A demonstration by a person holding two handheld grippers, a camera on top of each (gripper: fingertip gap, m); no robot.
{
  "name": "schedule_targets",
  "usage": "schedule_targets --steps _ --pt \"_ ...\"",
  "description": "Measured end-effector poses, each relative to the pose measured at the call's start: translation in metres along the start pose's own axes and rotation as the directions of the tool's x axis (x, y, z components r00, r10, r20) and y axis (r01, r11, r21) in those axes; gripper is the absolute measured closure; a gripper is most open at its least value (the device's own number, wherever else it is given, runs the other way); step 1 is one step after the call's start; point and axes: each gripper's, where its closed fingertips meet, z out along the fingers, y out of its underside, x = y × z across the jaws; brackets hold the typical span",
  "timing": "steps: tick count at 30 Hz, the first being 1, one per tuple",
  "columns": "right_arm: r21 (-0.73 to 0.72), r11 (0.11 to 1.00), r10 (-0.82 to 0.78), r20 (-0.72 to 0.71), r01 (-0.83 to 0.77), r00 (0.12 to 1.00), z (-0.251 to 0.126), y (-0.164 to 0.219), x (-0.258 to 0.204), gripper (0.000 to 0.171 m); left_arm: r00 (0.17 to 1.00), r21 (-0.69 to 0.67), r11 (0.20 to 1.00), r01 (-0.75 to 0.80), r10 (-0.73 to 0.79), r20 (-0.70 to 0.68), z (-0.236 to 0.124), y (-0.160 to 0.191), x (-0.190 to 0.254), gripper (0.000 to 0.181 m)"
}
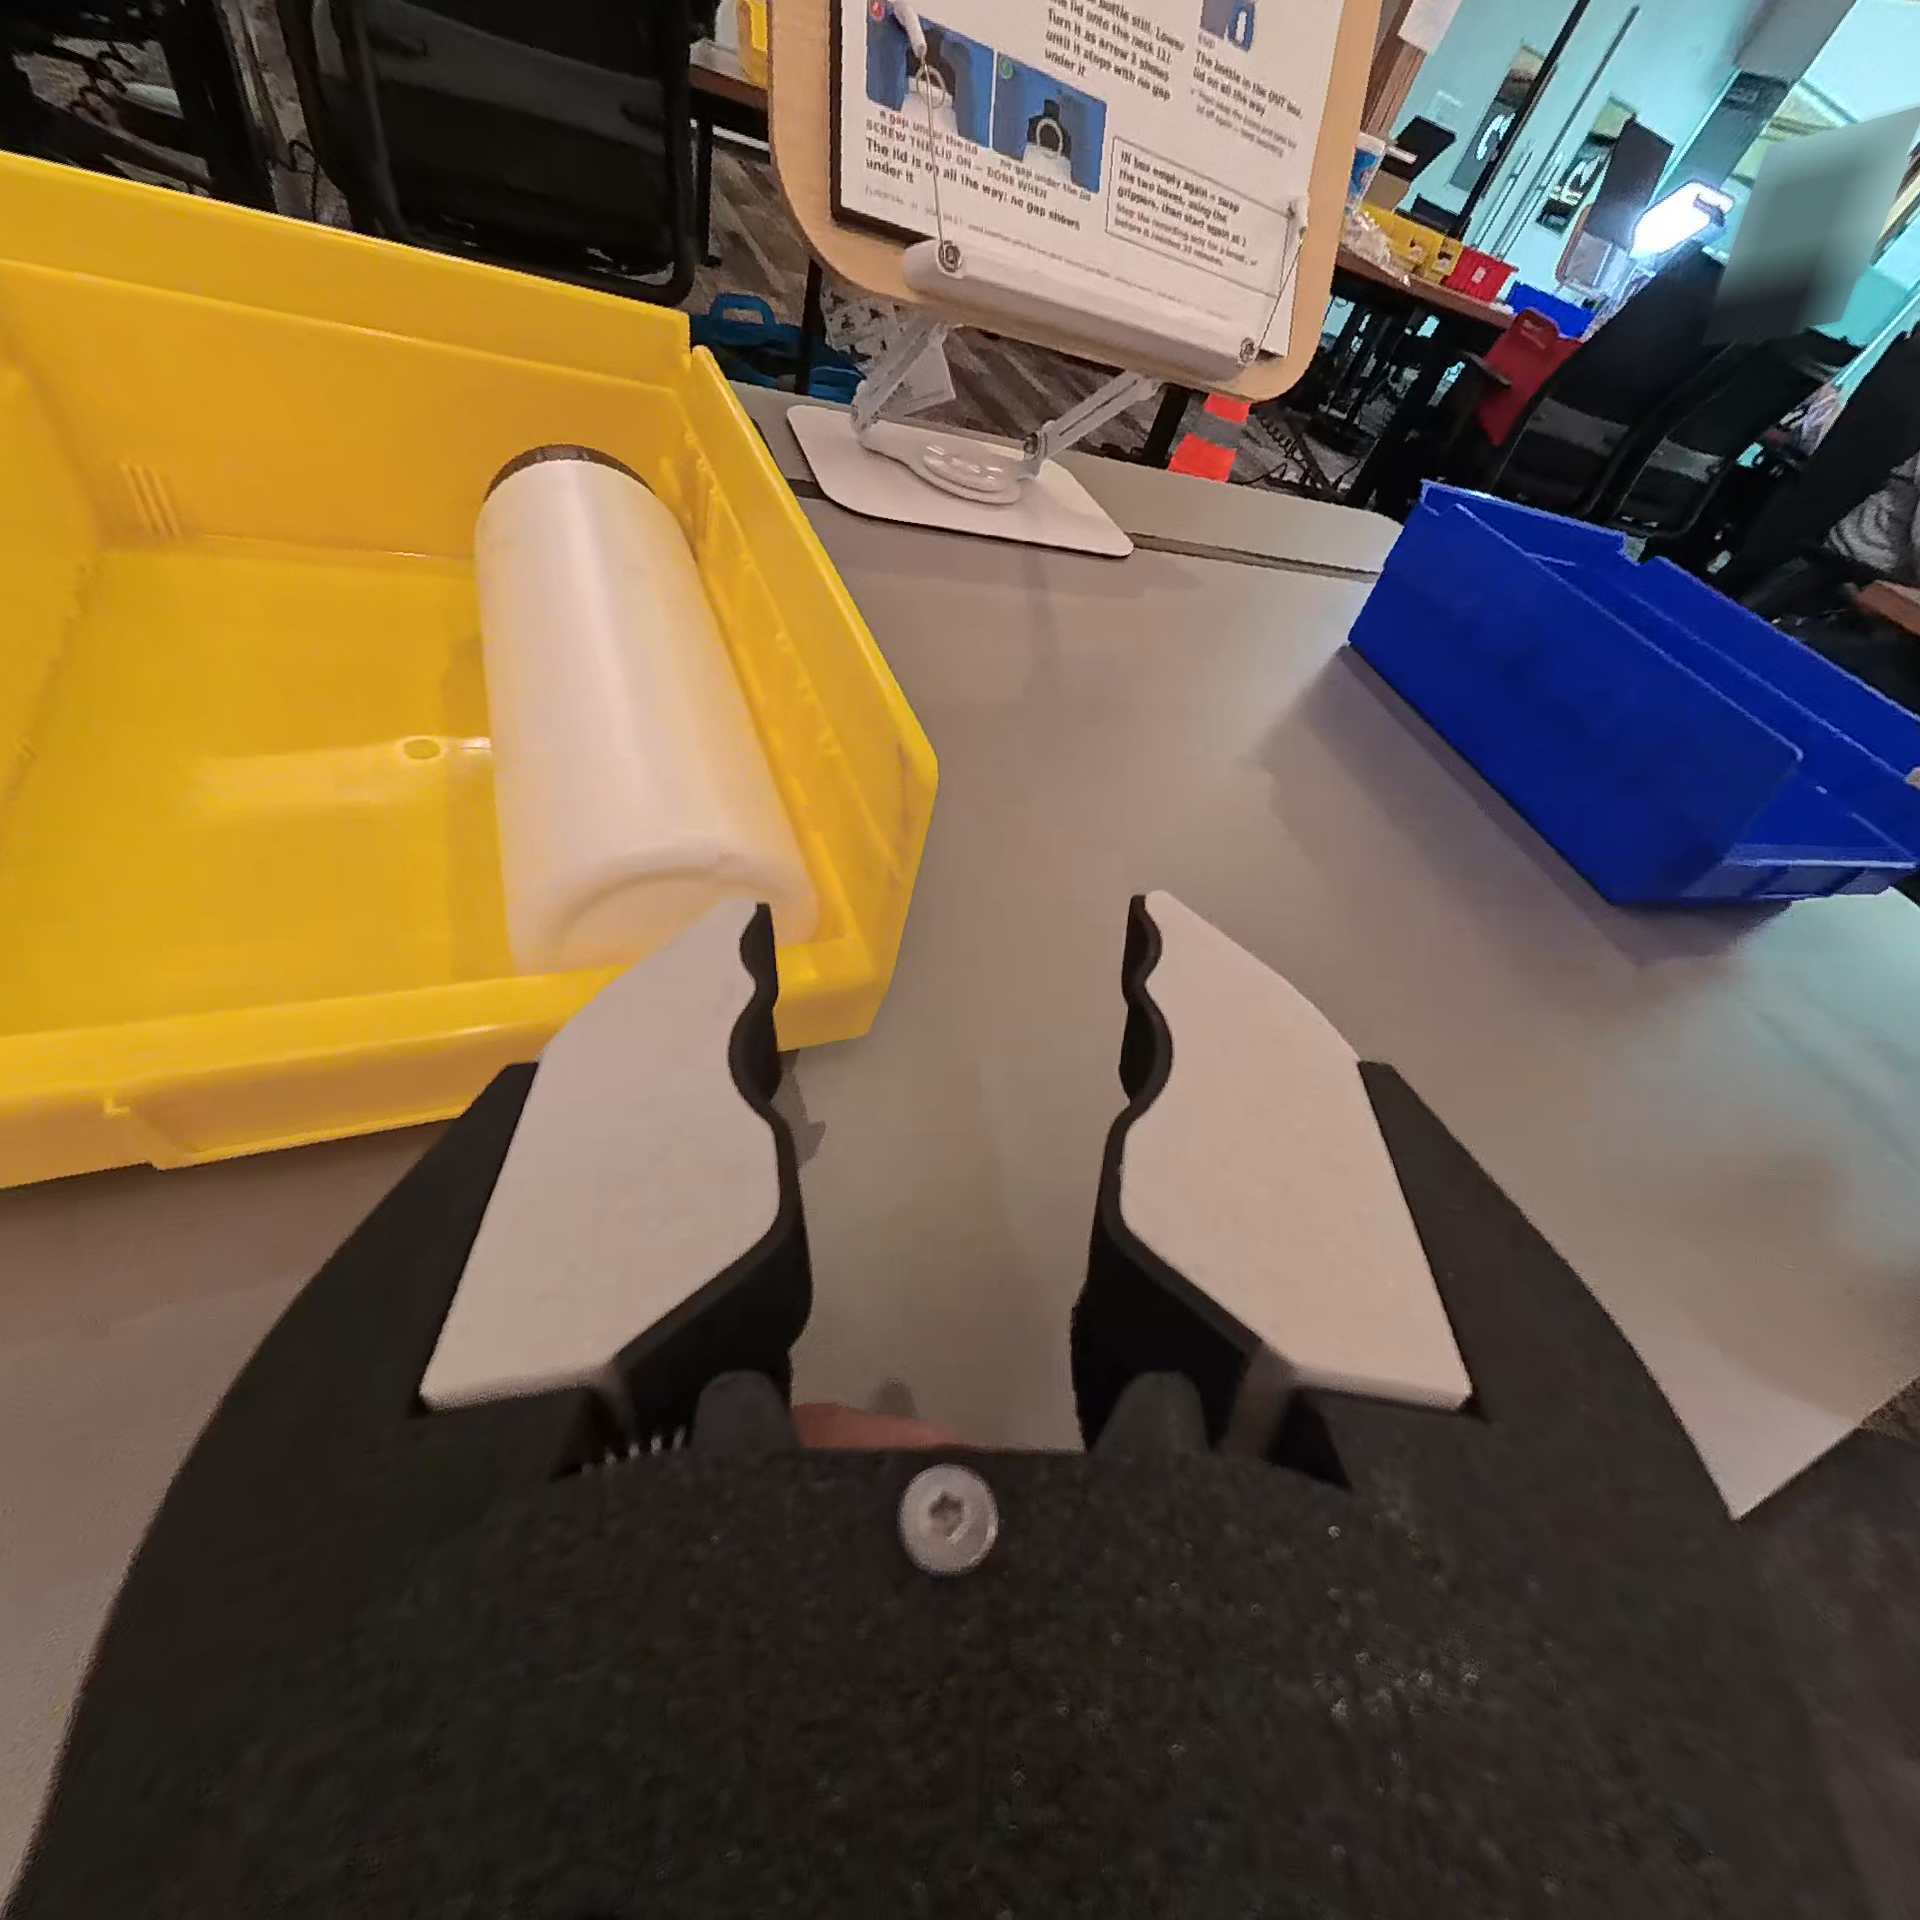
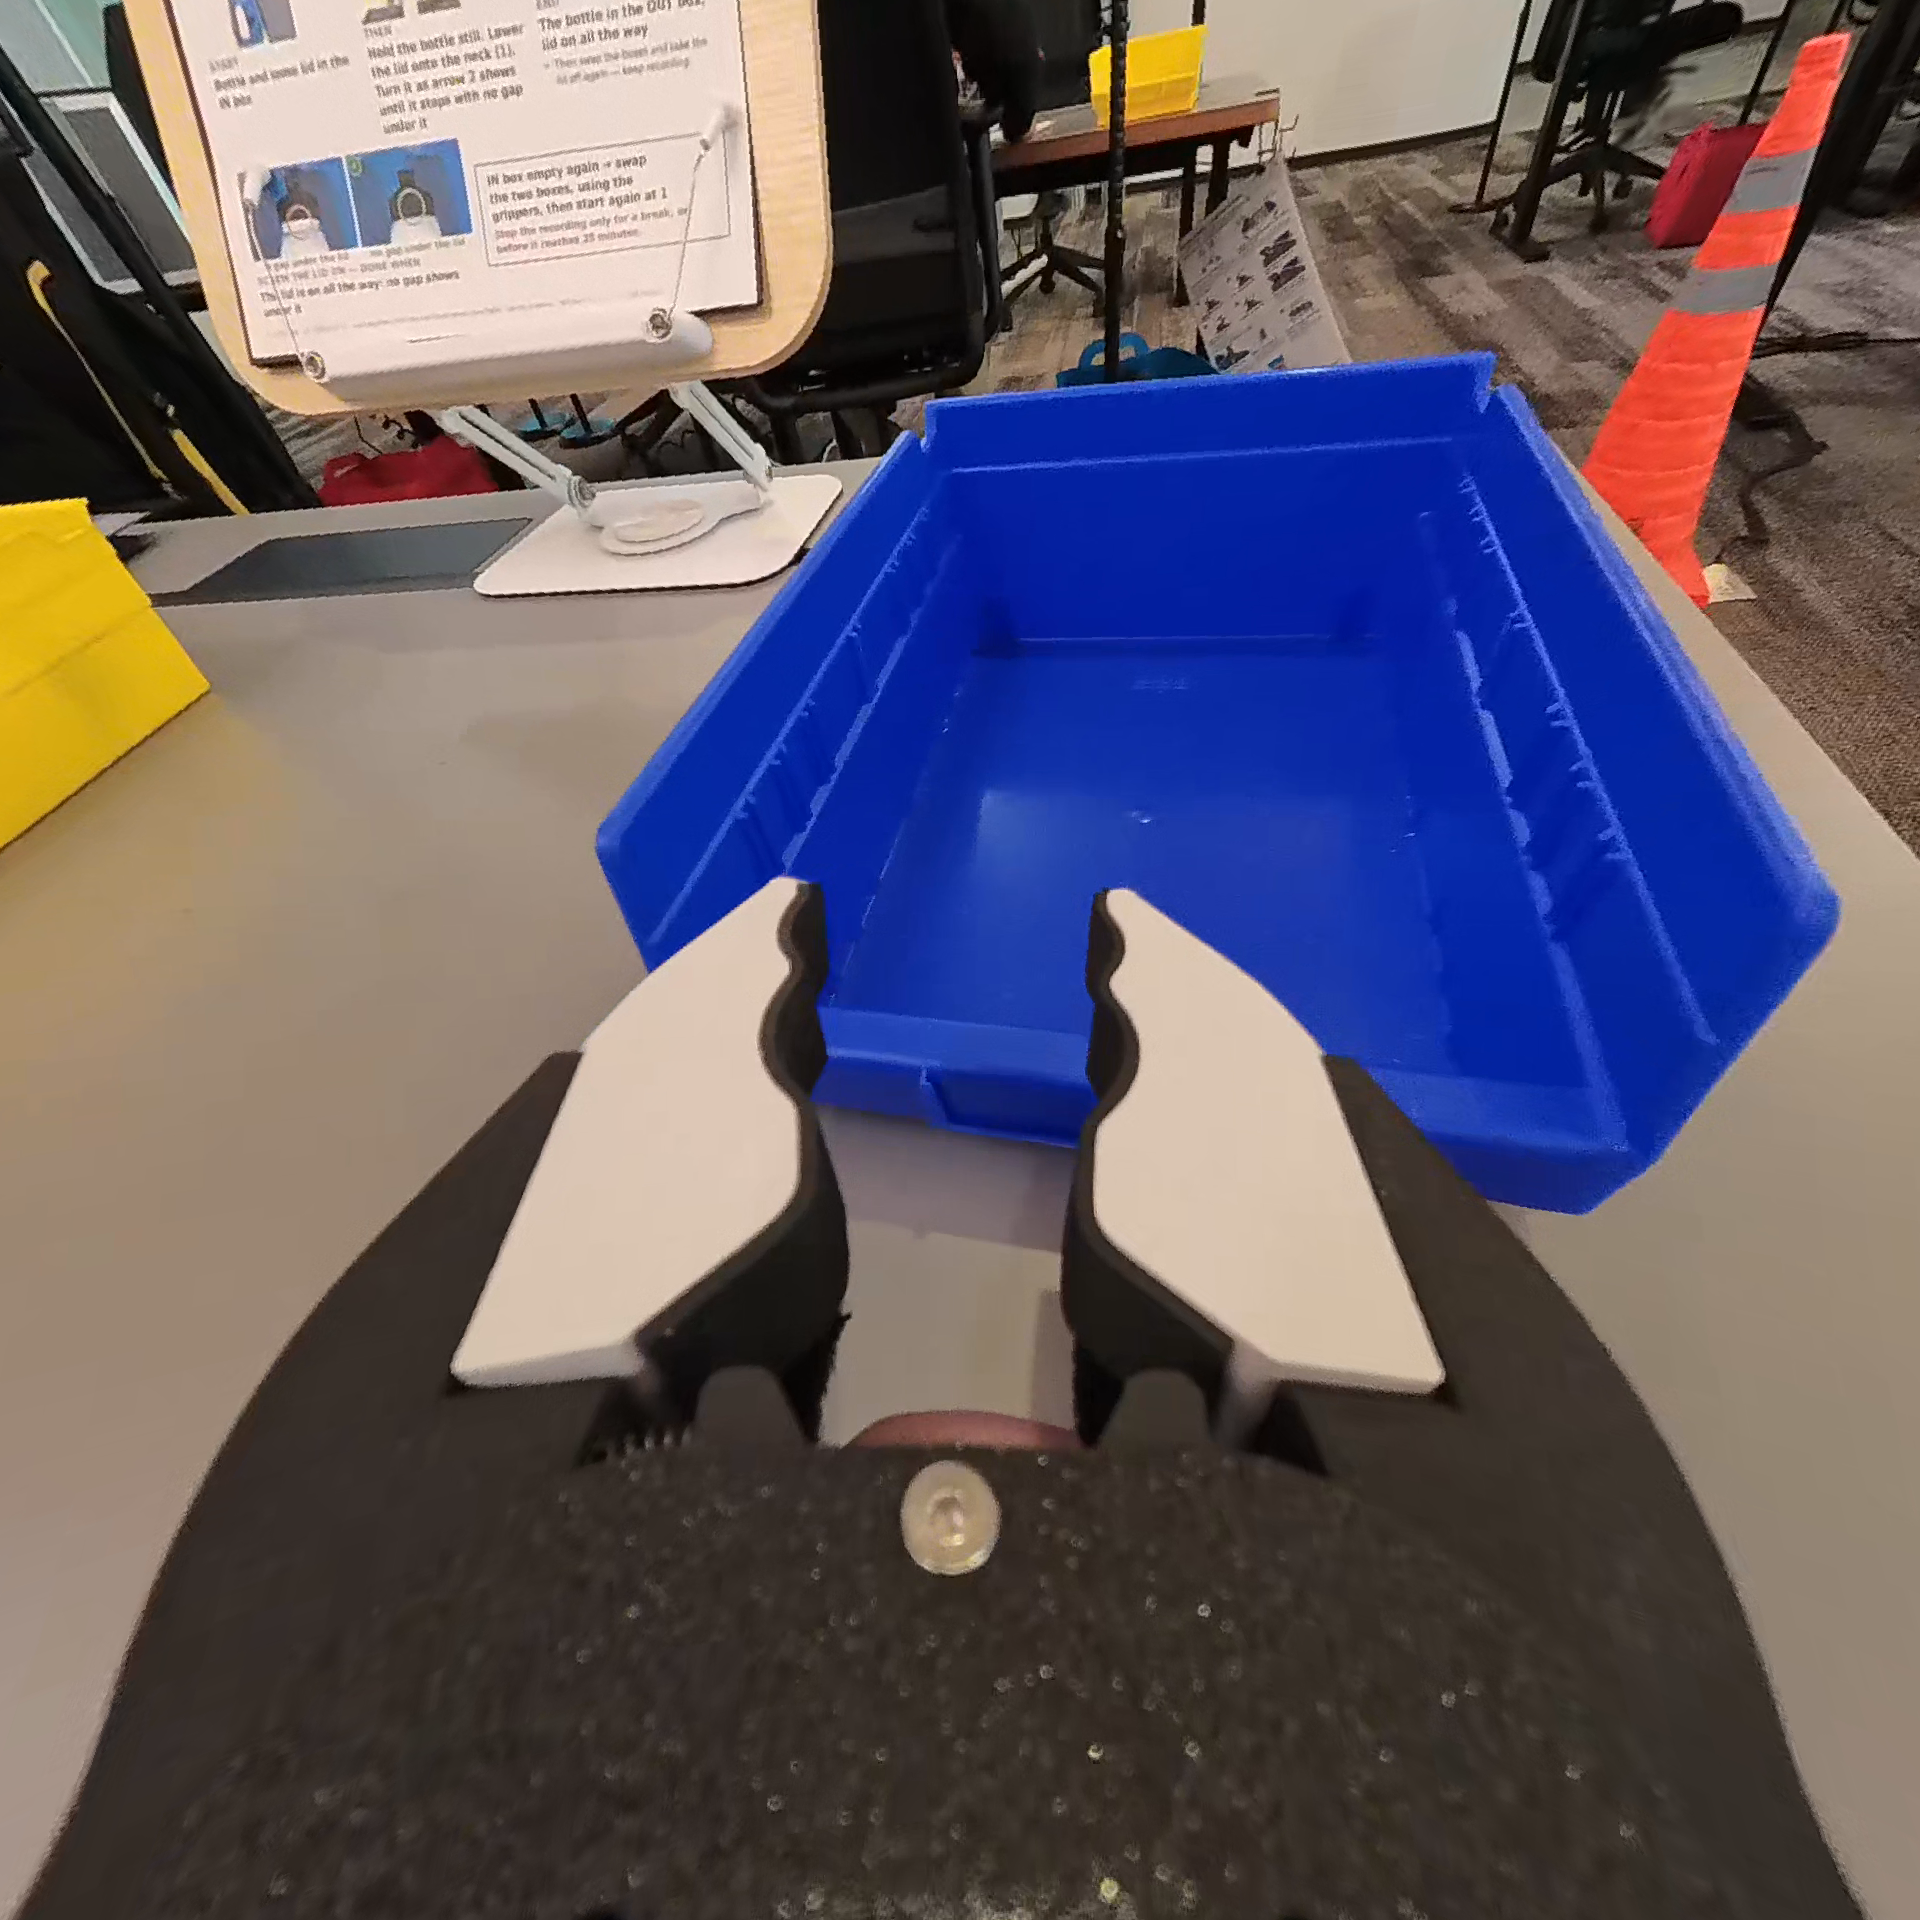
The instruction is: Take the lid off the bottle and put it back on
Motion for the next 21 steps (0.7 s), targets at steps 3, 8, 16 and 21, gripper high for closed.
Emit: schedule_targets --steps 3,8,16,21 --pt "-0.002 1.0 0.012 0.008 -0.011 1.0 0.0 0.001 -0.001 0.123 1.0 0.009 1.0 -0.014 0.014 -0.023 0.0 -0.002 0.005 0.118" --pt "-0.004 1.0 0.029 0.013 -0.029 0.999 -0.002 0.002 0.0 0.123 0.995 0.108 0.994 0.008 0.003 -0.098 -0.011 -0.025 0.015 0.103" --pt "-0.013 0.999 0.03 0.03 -0.029 0.999 -0.003 0.005 -0.006 0.123 0.989 -0.171 0.976 0.135 -0.124 0.075 0.002 -0.087 -0.054 0.09" --pt "-0.026 0.999 0.028 0.045 -0.027 0.999 0.001 0.007 -0.012 0.123 0.966 -0.412 0.879 0.239 -0.173 0.191 0.066 -0.094 -0.092 0.096"
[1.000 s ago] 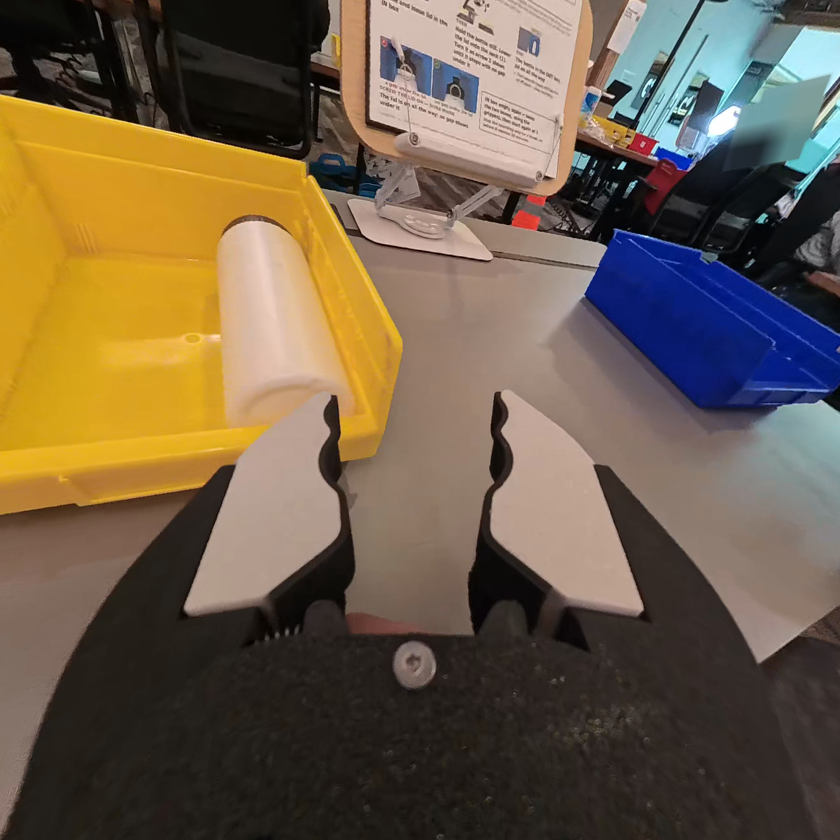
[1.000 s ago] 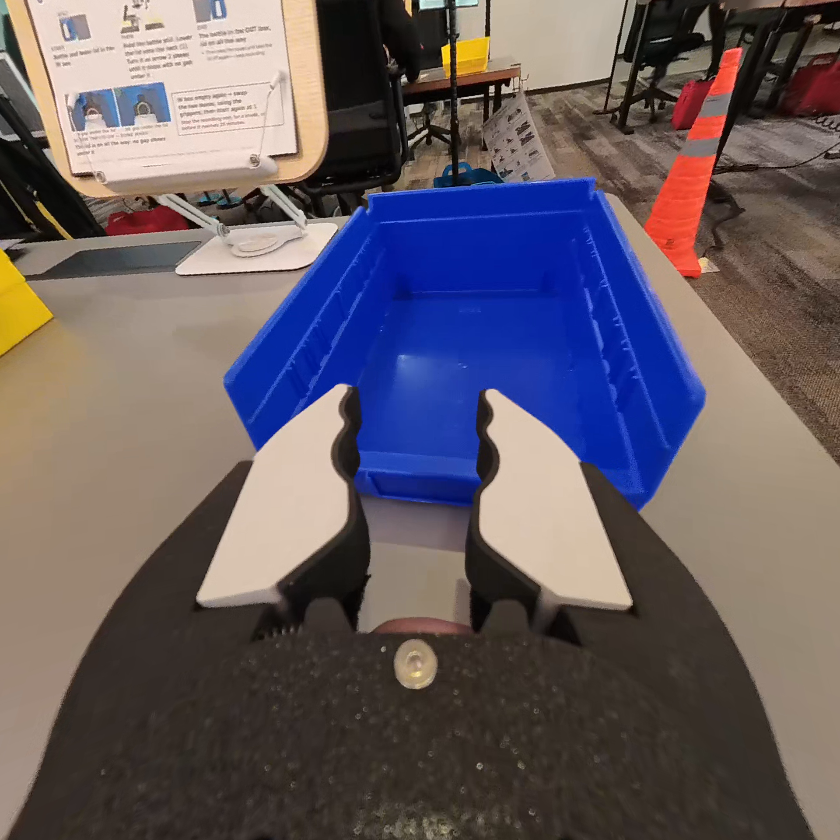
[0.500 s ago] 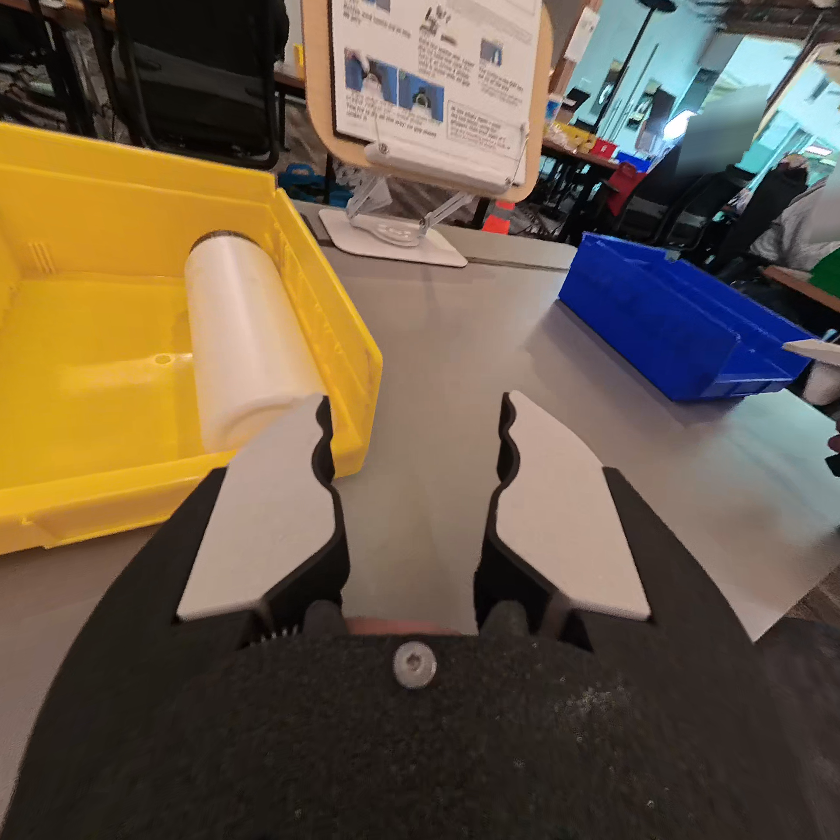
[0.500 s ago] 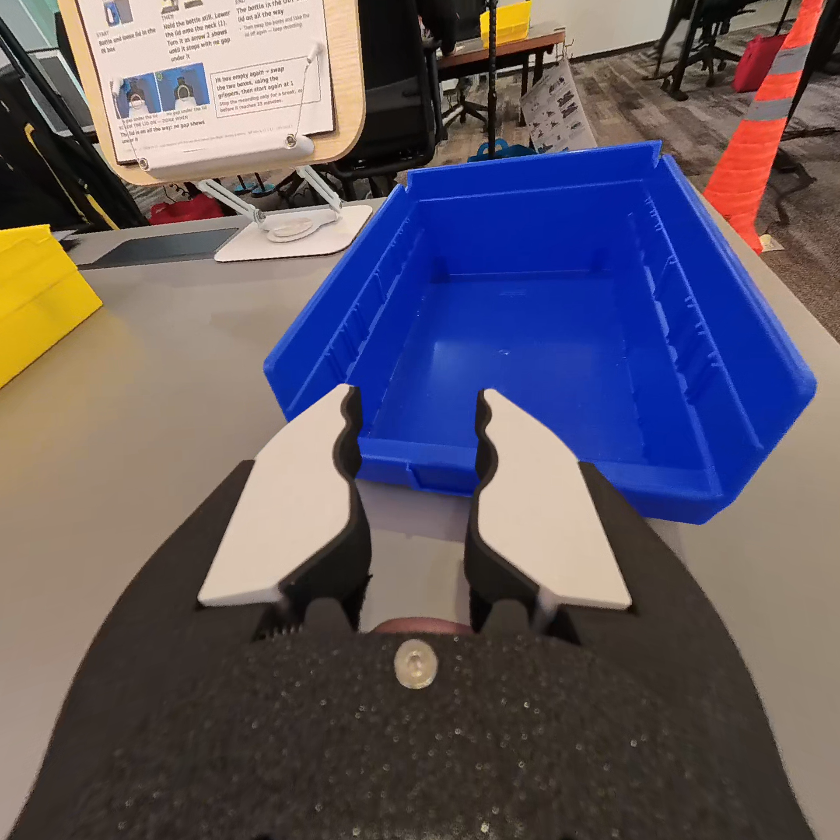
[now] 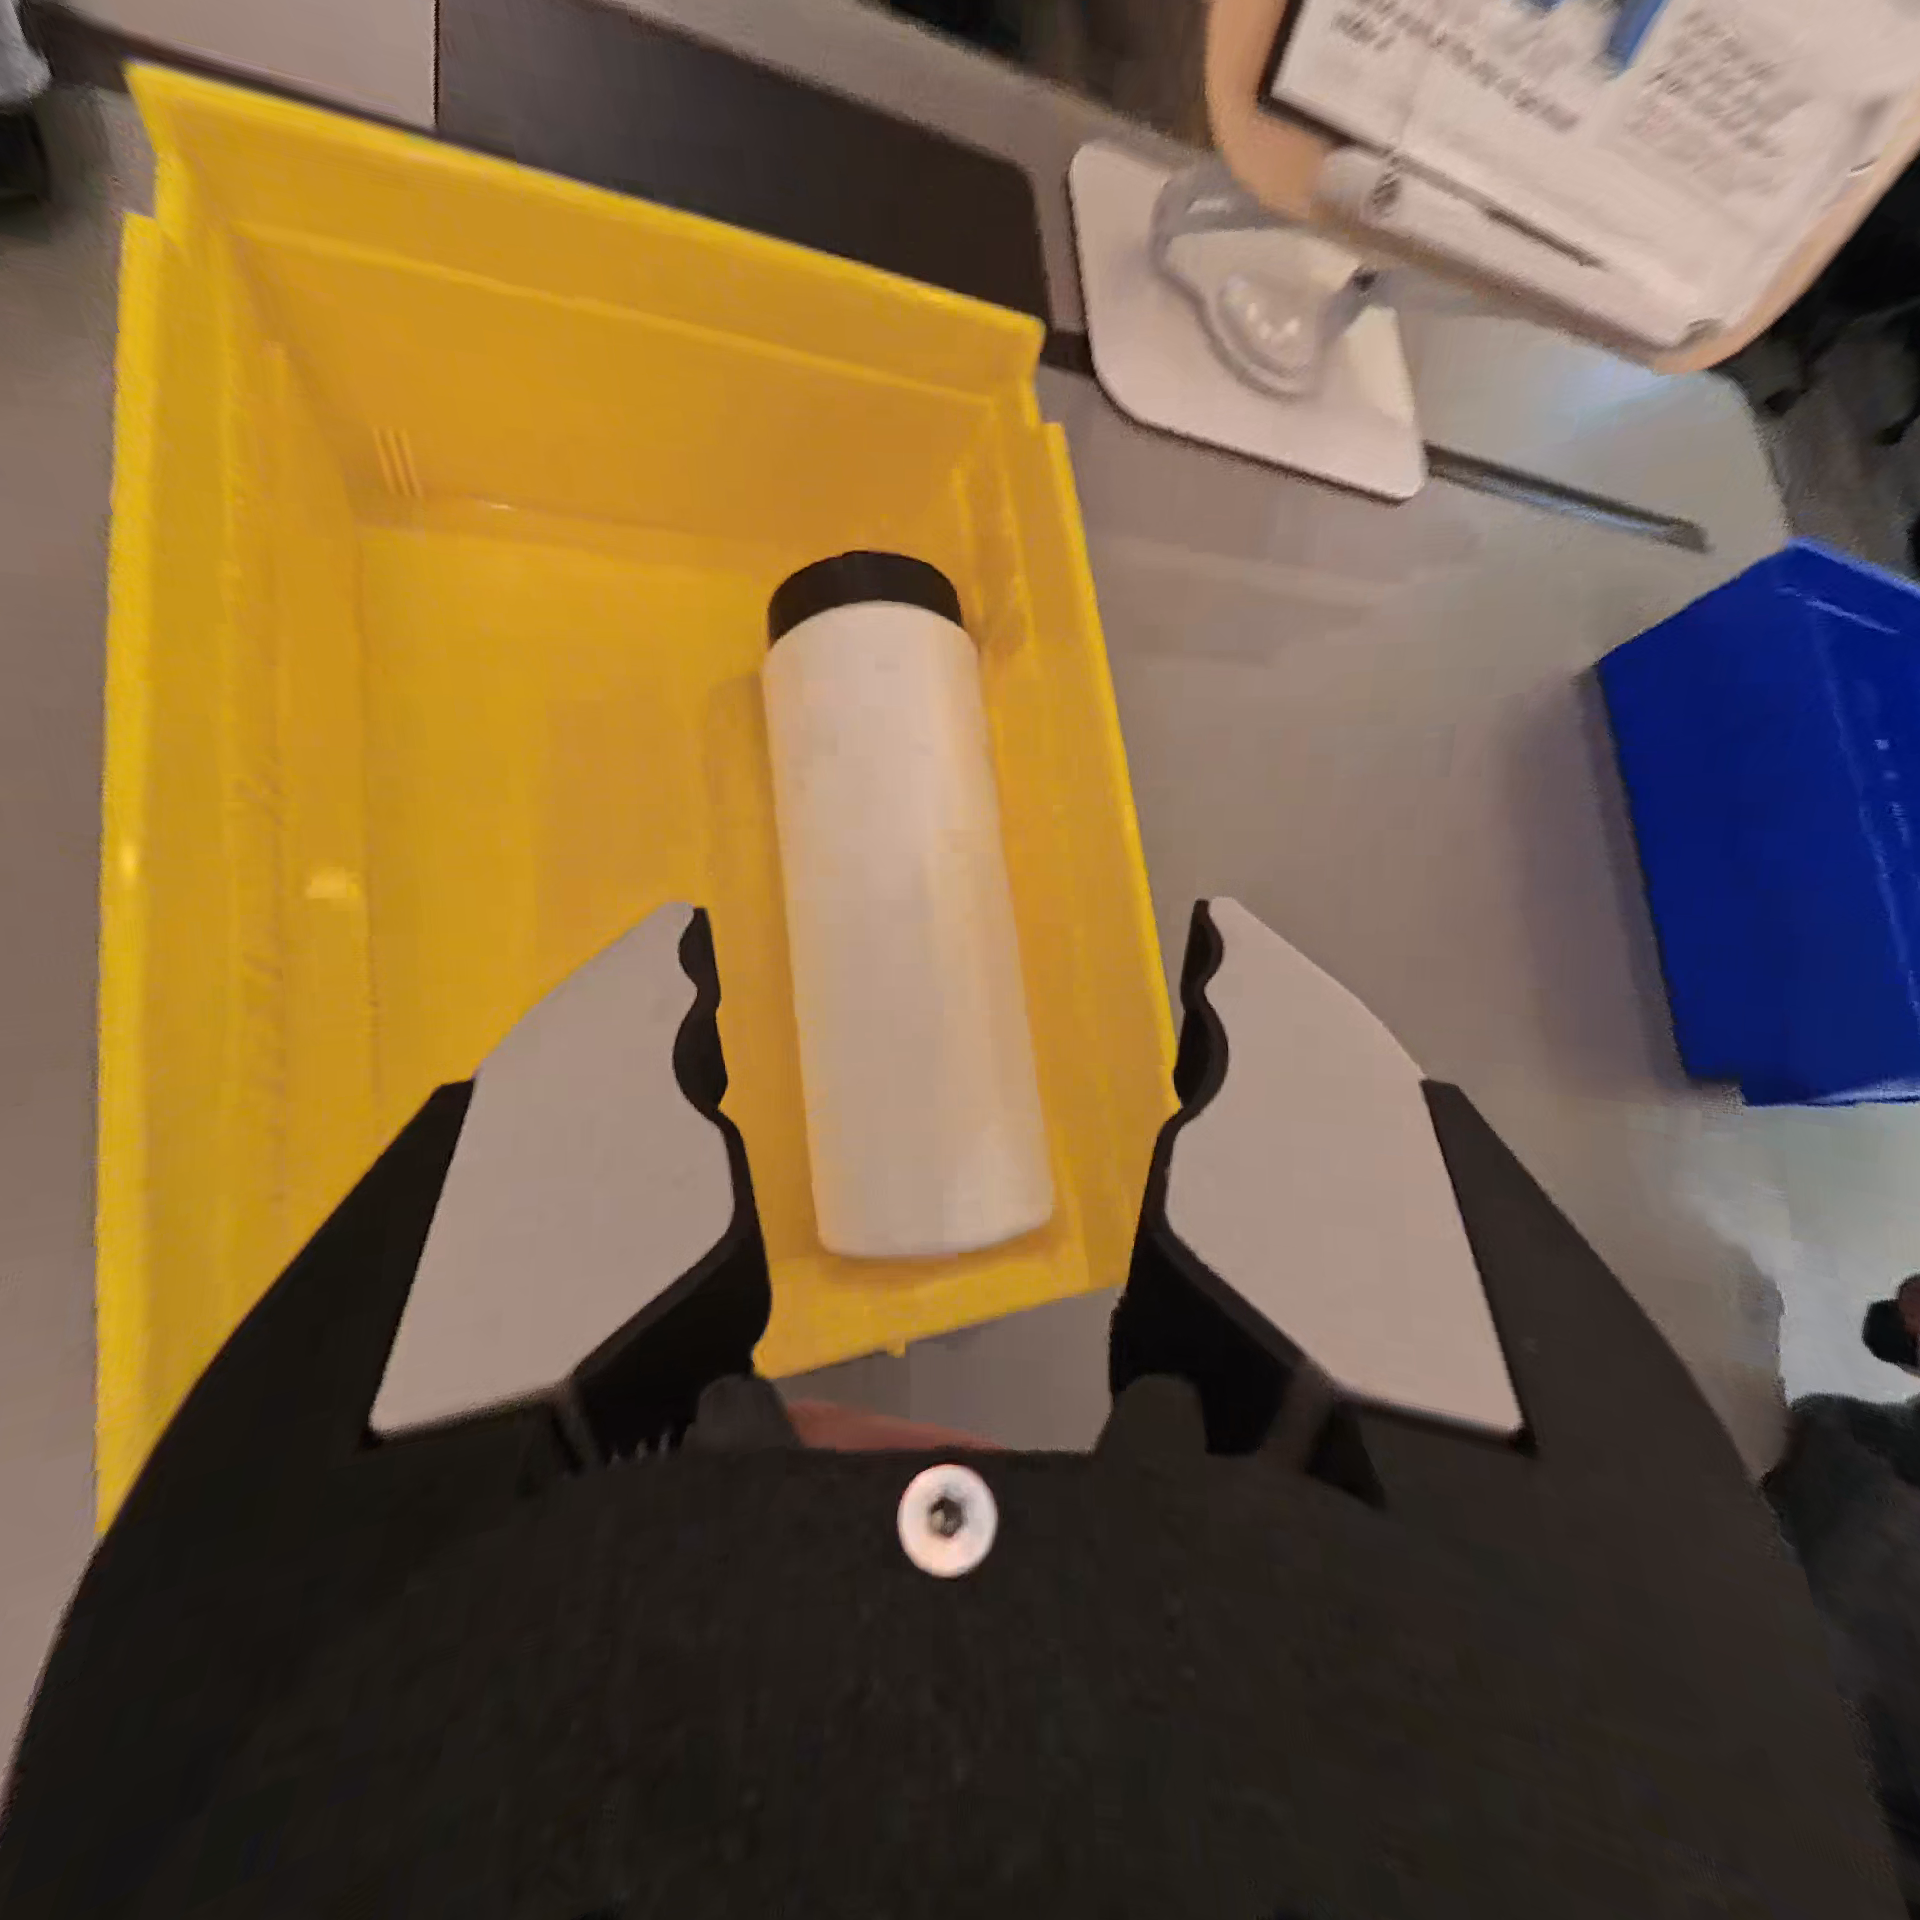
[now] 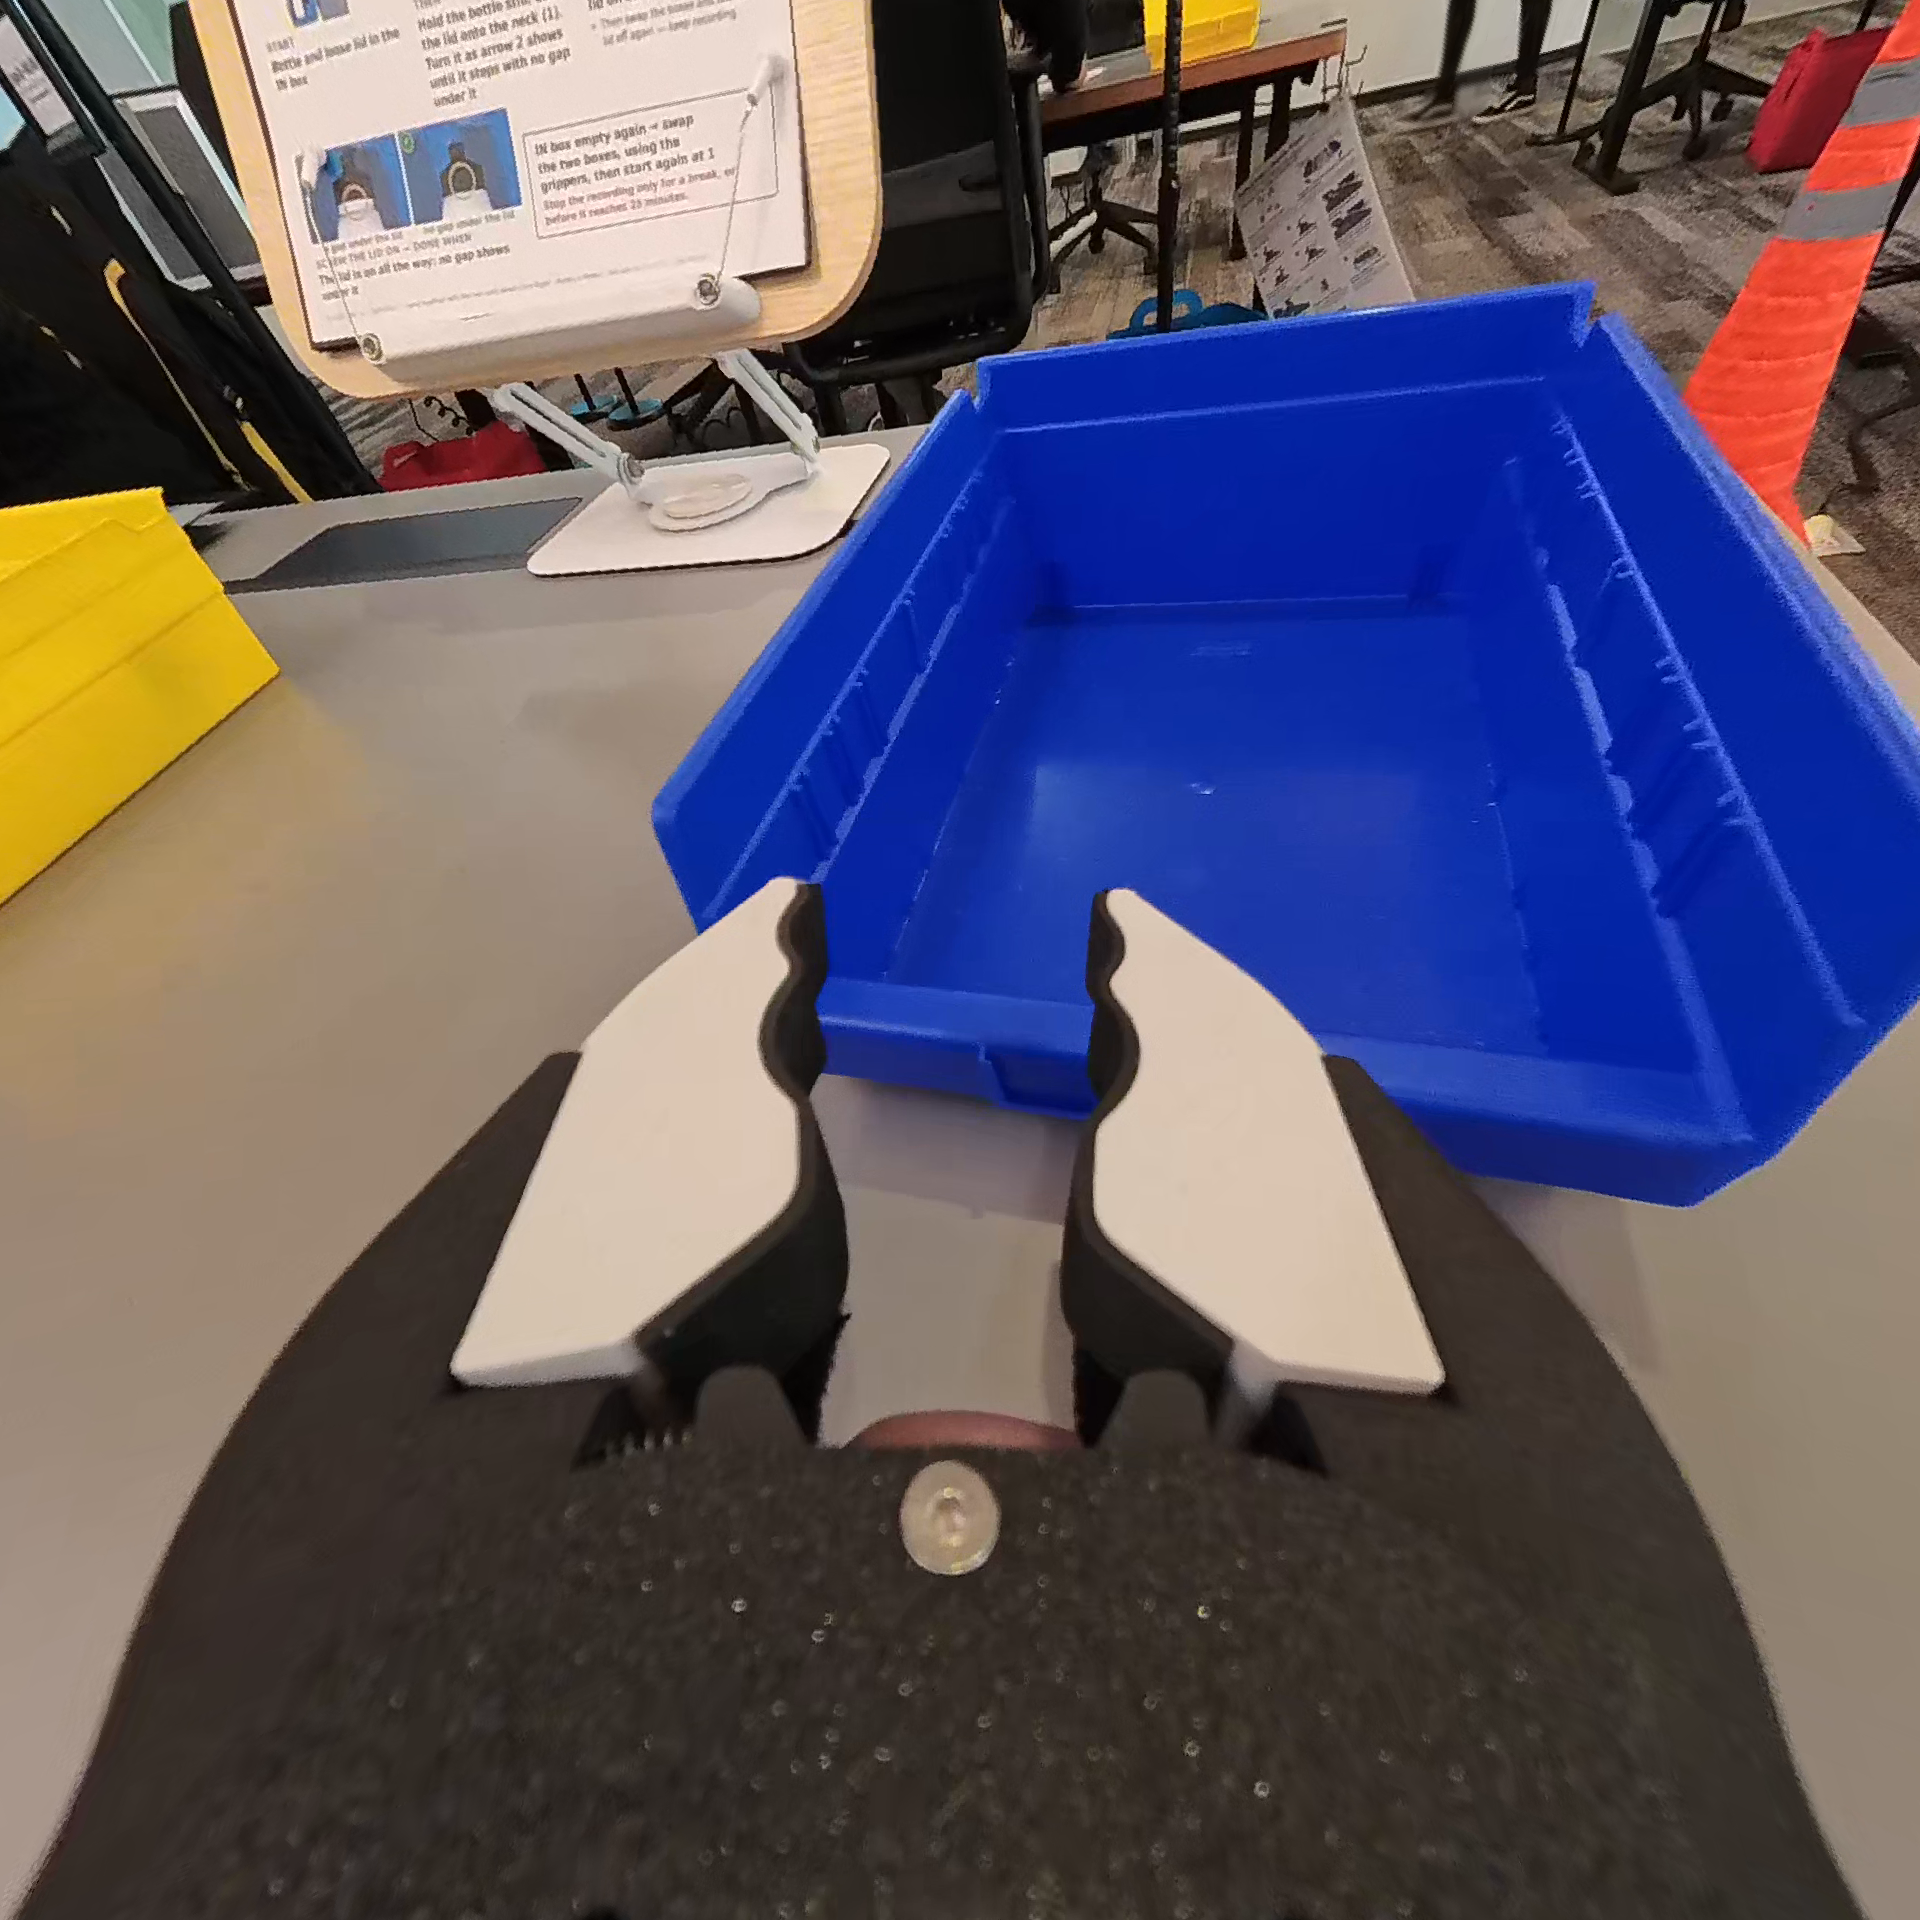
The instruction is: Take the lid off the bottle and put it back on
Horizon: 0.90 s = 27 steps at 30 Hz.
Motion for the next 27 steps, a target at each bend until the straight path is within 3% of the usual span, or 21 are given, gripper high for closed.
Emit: schedule_targets --steps 4,7,9,12,15,19,27 --pt "-0.003 1.0 -0.004 0.001 0.004 1.0 0.001 0.001 0.0 0.123 0.999 -0.221 0.975 0.04 -0.032 0.041 0.057 0.003 -0.002 0.094" --pt "-0.012 1.0 0.006 0.005 -0.006 1.0 0.001 0.003 0.002 0.123 0.996 -0.311 0.947 0.088 -0.08 0.037 0.09 0.009 0.004 0.098" --pt "-0.014 1.0 0.016 0.005 -0.016 1.0 0.0 0.004 0.004 0.123 0.99 -0.342 0.93 0.136 -0.134 0.029 0.104 0.008 0.008 0.085" --pt "-0.016 0.999 0.035 0.007 -0.035 0.999 -0.001 0.005 0.007 0.123 0.985 -0.39 0.905 0.171 -0.169 0.041 0.112 0.002 0.01 0.081" --pt "-0.015 0.999 0.048 0.007 -0.048 0.999 -0.003 0.006 0.009 0.123 0.988 -0.399 0.905 0.151 -0.136 0.065 0.111 -0.01 0.01 0.091" --pt "-0.022 0.998 0.061 0.013 -0.061 0.998 -0.002 0.008 0.008 0.123 0.982 -0.374 0.919 0.126 -0.061 0.181 0.101 -0.026 -0.008 0.092" --pt "-0.046 0.998 0.037 0.03 -0.036 0.999 0.003 0.011 -0.001 0.122 0.944 -0.523 0.842 0.132 0.055 0.326 0.126 0.009 -0.022 0.089"
